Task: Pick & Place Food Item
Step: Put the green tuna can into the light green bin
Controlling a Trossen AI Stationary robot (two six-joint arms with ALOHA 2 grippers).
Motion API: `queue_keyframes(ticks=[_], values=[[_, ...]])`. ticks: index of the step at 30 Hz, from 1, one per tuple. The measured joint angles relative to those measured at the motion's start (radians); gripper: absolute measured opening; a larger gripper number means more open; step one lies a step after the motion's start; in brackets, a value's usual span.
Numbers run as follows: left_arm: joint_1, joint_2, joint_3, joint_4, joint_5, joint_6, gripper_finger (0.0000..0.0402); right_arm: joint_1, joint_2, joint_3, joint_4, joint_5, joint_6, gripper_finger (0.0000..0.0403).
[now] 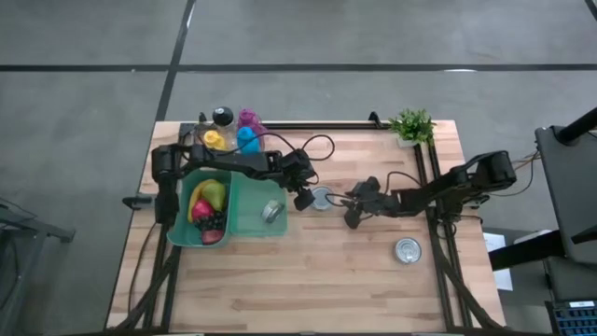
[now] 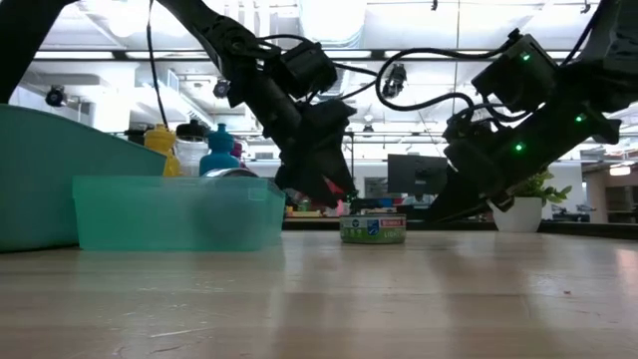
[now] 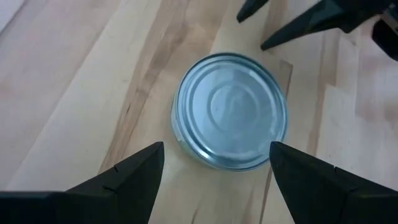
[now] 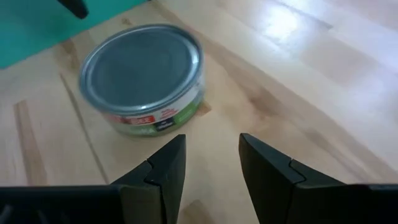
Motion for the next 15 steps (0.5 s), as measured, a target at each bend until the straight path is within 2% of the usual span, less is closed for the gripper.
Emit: queue_keyframes(ticks=[15], values=[[-0.014,0.016,-0.002,-0.006,-0.093,0.047,0.0296,0.010,0.086,0.068,0.002,-0.013,-0.009,0.0147]])
